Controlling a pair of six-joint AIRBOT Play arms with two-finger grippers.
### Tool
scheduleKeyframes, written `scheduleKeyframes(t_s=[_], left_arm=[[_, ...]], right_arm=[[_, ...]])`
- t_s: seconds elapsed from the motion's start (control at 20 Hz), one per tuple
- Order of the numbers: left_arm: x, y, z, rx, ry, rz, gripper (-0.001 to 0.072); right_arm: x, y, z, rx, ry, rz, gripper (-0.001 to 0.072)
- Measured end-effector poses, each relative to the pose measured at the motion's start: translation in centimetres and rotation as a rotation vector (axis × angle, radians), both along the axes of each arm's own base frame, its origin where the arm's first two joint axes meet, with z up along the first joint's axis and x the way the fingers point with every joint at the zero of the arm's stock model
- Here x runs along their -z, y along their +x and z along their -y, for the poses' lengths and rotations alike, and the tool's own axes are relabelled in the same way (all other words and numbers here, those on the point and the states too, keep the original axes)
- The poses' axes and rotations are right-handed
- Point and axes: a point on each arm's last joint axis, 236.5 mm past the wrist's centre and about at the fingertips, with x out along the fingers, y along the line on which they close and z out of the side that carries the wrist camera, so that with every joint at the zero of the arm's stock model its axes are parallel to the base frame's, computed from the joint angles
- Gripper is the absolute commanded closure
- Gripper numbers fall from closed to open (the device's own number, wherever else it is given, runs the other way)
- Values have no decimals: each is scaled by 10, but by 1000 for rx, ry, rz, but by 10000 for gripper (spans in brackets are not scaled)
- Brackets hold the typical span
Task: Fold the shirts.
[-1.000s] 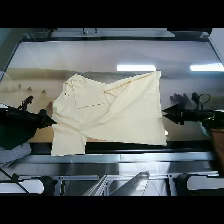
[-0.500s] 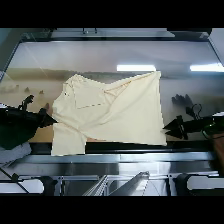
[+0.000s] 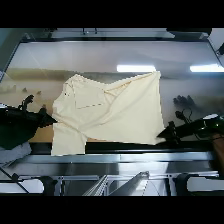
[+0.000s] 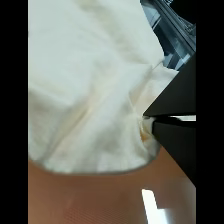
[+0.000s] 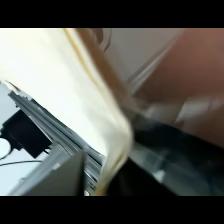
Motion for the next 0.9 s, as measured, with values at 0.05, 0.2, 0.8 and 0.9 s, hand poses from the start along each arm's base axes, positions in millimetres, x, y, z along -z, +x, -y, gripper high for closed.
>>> scheduleKeyframes(t_s=[0.05, 0.2, 0.8, 0.9], left_arm=[[0, 0, 0, -1, -1, 1, 681], [-2, -2, 2, 4, -11, -5, 681], [-68, 5, 24, -8, -196, 105, 688], [-145, 16, 41, -17, -353, 304, 688]], right_arm=[[-1, 7, -5, 9, 8, 30, 692], [-5, 30, -15, 68, 29, 116, 688], [-35, 46, -20, 85, 68, 219, 691], [-106, 64, -24, 103, 180, 378, 691]])
